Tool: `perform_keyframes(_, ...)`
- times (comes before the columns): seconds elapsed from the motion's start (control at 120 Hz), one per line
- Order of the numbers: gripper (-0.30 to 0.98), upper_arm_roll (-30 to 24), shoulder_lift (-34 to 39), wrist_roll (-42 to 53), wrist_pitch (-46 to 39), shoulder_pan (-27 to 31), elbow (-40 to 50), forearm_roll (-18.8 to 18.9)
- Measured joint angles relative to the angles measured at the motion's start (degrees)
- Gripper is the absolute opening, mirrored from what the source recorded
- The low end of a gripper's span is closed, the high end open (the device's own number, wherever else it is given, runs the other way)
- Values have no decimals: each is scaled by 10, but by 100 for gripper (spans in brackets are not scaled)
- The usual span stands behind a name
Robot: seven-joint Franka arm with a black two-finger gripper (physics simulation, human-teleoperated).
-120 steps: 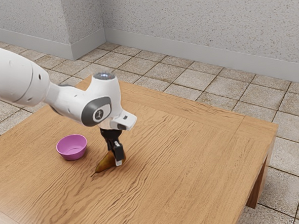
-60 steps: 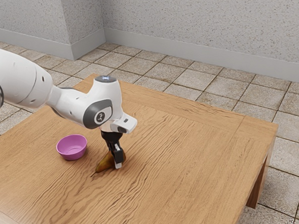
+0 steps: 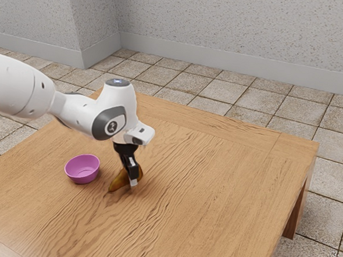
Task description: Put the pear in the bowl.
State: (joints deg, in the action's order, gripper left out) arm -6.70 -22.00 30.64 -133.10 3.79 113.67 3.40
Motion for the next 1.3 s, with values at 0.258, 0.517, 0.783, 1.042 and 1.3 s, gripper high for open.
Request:
perform_keyframes(0.258, 32, 0, 71, -4, 78, 26, -10, -3)
perform_keyframes(0.517, 25, 13, 90, -7, 174, 70, -14, 3)
perform_keyframes(0.783, 22, 52, 68, -11, 221, 81, -25, 15)
perform_keyframes(1.042, 21, 57, 34, -13, 234, 90, -54, 22)
perform_keyframes(1.3, 41, 58, 25, -13, 239, 89, -55, 18)
